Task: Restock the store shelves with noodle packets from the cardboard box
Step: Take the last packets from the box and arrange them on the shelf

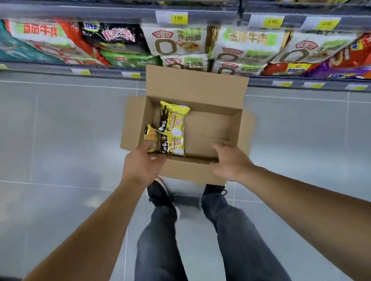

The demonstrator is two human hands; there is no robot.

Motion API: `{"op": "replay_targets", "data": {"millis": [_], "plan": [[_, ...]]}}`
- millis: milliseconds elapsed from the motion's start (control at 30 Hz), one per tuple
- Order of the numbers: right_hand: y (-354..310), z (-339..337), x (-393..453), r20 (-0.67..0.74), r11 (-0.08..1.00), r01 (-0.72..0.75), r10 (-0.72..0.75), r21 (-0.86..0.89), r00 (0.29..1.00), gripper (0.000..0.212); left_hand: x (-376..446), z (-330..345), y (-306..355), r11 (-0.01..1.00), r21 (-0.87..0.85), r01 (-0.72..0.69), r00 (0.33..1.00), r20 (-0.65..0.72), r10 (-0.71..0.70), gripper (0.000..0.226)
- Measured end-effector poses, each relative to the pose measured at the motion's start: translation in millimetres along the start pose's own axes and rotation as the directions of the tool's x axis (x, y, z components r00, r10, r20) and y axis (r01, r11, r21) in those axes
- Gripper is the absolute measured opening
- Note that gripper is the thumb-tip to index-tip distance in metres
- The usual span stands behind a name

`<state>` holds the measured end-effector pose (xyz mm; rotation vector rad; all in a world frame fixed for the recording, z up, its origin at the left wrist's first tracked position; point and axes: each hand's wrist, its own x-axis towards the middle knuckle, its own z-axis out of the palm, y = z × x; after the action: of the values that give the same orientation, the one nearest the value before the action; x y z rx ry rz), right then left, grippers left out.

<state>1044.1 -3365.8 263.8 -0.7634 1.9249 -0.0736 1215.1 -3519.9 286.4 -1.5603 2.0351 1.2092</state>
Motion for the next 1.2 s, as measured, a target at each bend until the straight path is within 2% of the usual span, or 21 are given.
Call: {"op": "replay_targets", "data": {"millis": [267, 400, 500, 633, 767, 867, 933, 1033, 1100, 1200], "plan": [[-24.2, 59.9, 124.7, 0.060, 0.995, -0.077, 0.073, 0.061, 0.996, 0.048, 123.0, 14.0, -68.5, 0.993, -0.047, 0.111, 0.993, 0.056, -0.108, 0.054], [-41.8, 100.9, 193.9, 0.065, 0.983, -0.110, 0.101, 0.147, 0.993, 0.056, 183.3, 24.4, -111.8, 0.990, -0.062, 0.128, 0.990, 0.070, -0.124, 0.041], [-57.3, 138.1, 261.0, 0.074, 0.972, -0.125, 0.112, 0.198, 0.991, 0.055, 234.4, 30.6, -149.6, 0.983, -0.072, 0.167, 0.985, 0.063, -0.163, 0.044], [-77.0, 166.6, 330.3, 0.010, 0.980, -0.077, 0.076, 0.182, 0.997, 0.056, 277.6, 32.0, -189.2, 0.978, -0.086, 0.191, 0.981, 0.043, -0.188, 0.044], [-99.0, 190.5, 402.6, -0.057, 0.964, -0.051, 0.068, 0.260, 0.996, 0.061, 314.1, 39.2, -221.6, 0.974, -0.115, 0.194, 0.981, 0.031, -0.192, 0.038], [-108.6, 206.5, 440.3, -0.025, 0.964, -0.061, 0.070, 0.257, 0.997, 0.063, 327.6, 47.5, -227.8, 0.973, -0.154, 0.170, 0.985, 0.010, -0.170, 0.033], [-110.1, 218.4, 452.4, -0.010, 0.977, -0.060, 0.064, 0.204, 0.998, 0.055, 329.7, 53.2, -226.8, 0.971, -0.181, 0.158, 0.987, 0.009, -0.159, 0.032], [-105.2, 228.0, 456.4, -0.097, 0.976, -0.112, 0.132, 0.188, 0.987, 0.033, 328.1, 59.0, -222.2, 0.969, -0.211, 0.128, 0.992, 0.014, -0.128, 0.028], [-97.0, 227.2, 454.5, -0.141, 0.964, -0.164, 0.196, 0.209, 0.970, 0.020, 328.1, 61.2, -220.5, 0.966, -0.235, 0.109, 0.994, 0.018, -0.108, 0.026], [-79.3, 214.4, 433.8, -0.146, 0.931, -0.177, 0.232, 0.319, 0.962, 0.018, 322.8, 64.8, -216.2, 0.959, -0.264, 0.104, 0.995, 0.038, -0.097, 0.021]]}}
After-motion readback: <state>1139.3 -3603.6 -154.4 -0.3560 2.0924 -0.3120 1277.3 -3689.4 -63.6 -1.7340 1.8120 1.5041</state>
